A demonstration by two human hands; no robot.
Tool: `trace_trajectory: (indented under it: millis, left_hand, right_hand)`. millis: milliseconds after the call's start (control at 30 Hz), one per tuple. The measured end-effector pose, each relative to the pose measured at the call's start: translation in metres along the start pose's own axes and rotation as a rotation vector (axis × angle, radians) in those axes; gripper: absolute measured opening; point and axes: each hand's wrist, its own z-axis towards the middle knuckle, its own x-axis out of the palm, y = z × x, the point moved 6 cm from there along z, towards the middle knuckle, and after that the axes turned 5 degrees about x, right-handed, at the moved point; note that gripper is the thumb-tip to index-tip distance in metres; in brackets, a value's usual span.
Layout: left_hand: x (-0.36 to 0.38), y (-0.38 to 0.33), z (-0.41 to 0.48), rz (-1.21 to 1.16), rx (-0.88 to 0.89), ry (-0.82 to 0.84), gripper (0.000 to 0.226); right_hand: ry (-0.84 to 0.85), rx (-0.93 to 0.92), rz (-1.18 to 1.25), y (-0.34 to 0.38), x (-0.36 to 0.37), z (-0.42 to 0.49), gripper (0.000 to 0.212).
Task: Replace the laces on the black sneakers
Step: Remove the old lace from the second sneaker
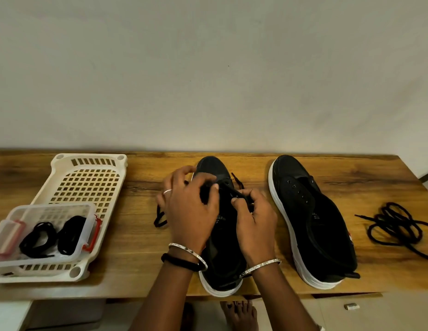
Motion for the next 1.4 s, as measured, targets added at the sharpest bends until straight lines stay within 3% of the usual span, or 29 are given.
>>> trace_trajectory:
  millis: [100,267,400,533,633,700,800,933,1033,1200,1300,1400]
  left_hand:
    - [0.011,-0.006,-0.004,0.087,0.046,0.135,0.016]
    - [0.019,-0.004,-0.005,0.078,0.008,0.191,0.013]
    - [0.022,0.014,-0.005,-0.433,-0.217,0.059,0.009]
    - [0.025,0.037,-0.01,-1.02,-0.712,-0.065,0.013]
    - [0.027,0.052,-0.015,-1.178,-0.931,-0.089,0.009]
    - [0.017,0.056,-0.011,-0.909,-0.795,-0.111,0.007]
    - [-0.004,0.033,0.001,-0.3,-0.284,-0.156,0.026]
    - [0.007,0.006,0.003,-0.062,0.009,0.064,0.011]
    - [0.015,0.002,0.0,-0.008,0.052,0.189,0.012]
    - [0.02,0.004,0.0,0.06,0.078,0.256,0.018]
    - [0.023,0.006,0.001,-0.106,0.036,0.196,0.009]
    - [0.027,0.02,-0.001,-0.485,-0.211,0.086,0.008]
  right_hand:
    - [0.004,-0.008,-0.01,0.0,0.001,0.0,0.008]
    - [0.008,-0.013,-0.01,0.0,0.001,0.0,0.007]
    - [0.012,-0.014,-0.006,0.0,0.002,0.0,0.006]
    - [0.015,0.001,0.009,-0.002,0.003,0.0,0.013]
    - [0.019,0.006,0.011,-0.001,0.002,0.0,0.014]
    - [0.022,0.008,0.008,-0.001,0.002,0.0,0.013]
    - [0.032,0.01,-0.006,-0.001,0.002,0.0,0.015]
    - [0.038,0.006,-0.009,-0.002,0.003,0.0,0.013]
    - [0.039,-0.004,-0.015,-0.001,0.003,0.0,0.008]
    - [0.038,-0.008,-0.018,0.0,0.003,-0.001,0.011]
    - [0.031,-0.012,-0.018,-0.001,0.003,-0.001,0.01]
    - [0.024,-0.008,-0.016,-0.001,0.003,0.0,0.014]
